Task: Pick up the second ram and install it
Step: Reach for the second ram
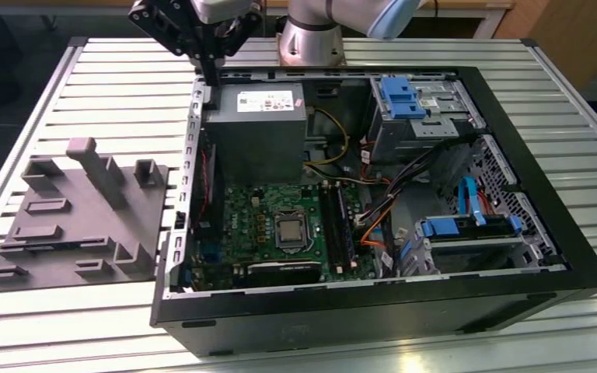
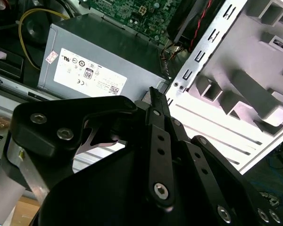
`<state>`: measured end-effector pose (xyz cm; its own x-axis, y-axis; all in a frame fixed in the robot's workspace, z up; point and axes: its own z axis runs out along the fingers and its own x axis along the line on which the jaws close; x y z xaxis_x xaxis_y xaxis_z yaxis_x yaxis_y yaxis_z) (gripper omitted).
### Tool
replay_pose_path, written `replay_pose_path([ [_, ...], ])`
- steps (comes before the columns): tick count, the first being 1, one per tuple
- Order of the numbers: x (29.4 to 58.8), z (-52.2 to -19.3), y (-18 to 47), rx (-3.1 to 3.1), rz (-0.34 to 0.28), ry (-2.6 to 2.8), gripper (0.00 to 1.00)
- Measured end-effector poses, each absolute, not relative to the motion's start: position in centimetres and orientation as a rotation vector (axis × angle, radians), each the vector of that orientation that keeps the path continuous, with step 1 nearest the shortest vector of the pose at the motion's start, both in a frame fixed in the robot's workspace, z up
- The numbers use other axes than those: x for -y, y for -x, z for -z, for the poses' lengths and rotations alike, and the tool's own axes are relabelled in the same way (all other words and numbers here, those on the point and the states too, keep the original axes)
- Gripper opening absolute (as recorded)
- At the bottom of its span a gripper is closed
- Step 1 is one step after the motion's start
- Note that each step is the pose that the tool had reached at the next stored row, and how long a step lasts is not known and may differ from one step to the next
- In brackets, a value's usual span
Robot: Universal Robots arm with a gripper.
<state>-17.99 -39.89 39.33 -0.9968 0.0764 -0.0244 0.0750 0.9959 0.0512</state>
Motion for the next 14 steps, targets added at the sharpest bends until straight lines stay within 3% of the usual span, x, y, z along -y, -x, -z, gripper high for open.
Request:
replay_pose_path([
  [14,39.89,-39.33,18.42,-3.112,-0.078,-0.118,0.11],
])
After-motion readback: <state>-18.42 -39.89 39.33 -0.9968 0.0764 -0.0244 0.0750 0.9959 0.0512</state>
